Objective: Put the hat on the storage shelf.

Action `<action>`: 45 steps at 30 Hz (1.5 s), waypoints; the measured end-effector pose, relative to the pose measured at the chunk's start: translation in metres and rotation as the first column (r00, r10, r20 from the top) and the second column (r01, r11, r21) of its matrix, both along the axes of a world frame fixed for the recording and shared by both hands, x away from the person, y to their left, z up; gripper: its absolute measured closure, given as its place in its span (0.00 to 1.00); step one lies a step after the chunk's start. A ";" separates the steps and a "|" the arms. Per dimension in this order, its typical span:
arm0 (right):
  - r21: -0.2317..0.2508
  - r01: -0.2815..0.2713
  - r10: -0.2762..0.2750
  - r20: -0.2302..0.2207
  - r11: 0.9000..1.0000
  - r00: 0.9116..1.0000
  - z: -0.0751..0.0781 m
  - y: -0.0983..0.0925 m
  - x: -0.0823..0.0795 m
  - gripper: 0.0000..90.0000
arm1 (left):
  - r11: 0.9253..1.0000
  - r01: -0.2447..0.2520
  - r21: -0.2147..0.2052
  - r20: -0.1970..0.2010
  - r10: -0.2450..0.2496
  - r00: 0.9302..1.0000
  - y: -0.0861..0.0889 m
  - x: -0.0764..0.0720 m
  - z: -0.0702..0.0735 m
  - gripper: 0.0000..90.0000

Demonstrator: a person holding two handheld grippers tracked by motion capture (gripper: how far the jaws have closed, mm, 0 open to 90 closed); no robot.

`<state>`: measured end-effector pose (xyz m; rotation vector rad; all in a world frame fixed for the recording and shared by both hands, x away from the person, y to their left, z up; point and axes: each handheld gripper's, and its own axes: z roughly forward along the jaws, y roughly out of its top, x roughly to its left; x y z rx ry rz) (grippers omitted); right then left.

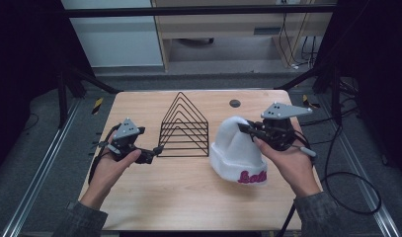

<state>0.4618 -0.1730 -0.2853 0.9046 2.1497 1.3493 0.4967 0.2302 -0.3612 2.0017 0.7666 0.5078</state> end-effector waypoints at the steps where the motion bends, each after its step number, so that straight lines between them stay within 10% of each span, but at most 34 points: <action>1: 0.005 -0.001 0.001 0.001 1.000 1.000 0.003 0.000 0.002 0.93 | 1.000 0.001 -0.004 0.000 -0.001 1.000 -0.001 0.002 0.003 0.04; 15: -0.002 0.037 -0.037 0.072 0.999 0.997 0.049 0.005 0.024 0.93 | 0.998 0.061 -0.003 0.022 -0.061 0.998 -0.014 0.010 0.047 0.07; 31: 0.021 0.035 -0.038 0.171 0.999 0.985 0.077 0.027 0.035 0.93 | 0.996 0.067 -0.063 0.079 -0.062 0.995 -0.017 0.017 0.059 0.06; 45: 0.030 -0.017 0.011 0.206 0.999 0.978 0.107 0.055 0.043 0.93 | 0.989 0.142 -0.031 0.099 -0.138 0.985 -0.042 0.018 0.064 0.15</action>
